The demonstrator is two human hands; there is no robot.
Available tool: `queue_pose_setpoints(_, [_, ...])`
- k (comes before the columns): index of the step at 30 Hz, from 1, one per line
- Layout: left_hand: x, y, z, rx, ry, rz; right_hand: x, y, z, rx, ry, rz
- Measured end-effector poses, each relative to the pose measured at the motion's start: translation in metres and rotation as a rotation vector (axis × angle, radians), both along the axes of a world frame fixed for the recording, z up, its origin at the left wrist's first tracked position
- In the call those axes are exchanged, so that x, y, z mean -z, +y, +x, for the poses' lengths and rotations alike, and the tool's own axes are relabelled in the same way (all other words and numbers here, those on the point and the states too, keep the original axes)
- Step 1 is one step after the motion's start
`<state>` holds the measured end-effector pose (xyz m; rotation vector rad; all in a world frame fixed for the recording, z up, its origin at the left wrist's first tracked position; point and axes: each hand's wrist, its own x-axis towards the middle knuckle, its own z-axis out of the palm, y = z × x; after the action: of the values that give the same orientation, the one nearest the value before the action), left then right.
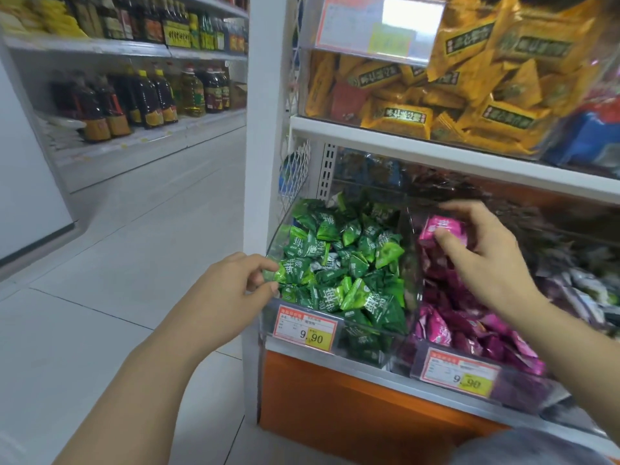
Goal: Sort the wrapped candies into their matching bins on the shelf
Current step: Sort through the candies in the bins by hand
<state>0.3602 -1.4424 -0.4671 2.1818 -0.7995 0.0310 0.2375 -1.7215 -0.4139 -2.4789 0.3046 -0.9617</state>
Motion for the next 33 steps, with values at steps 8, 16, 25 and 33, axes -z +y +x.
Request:
queue_pose_setpoints(8, [0.001,-0.003,-0.005,-0.009,-0.029,-0.016,-0.001,-0.017,-0.017,0.137,0.169,-0.137])
queue_pose_setpoints(16, [-0.001,-0.002,-0.007,-0.015,0.006,-0.025,-0.013,0.053,0.050,-0.327,0.458,-0.271])
queue_pose_setpoints(25, [-0.002,0.003,-0.004,0.018,0.008,0.009,0.001,0.062,0.117,-0.256,0.944,-0.663])
queue_pose_setpoints(33, [0.000,-0.001,0.000,0.011,-0.017,0.032,0.002,0.053,0.132,-0.327,1.159,-0.714])
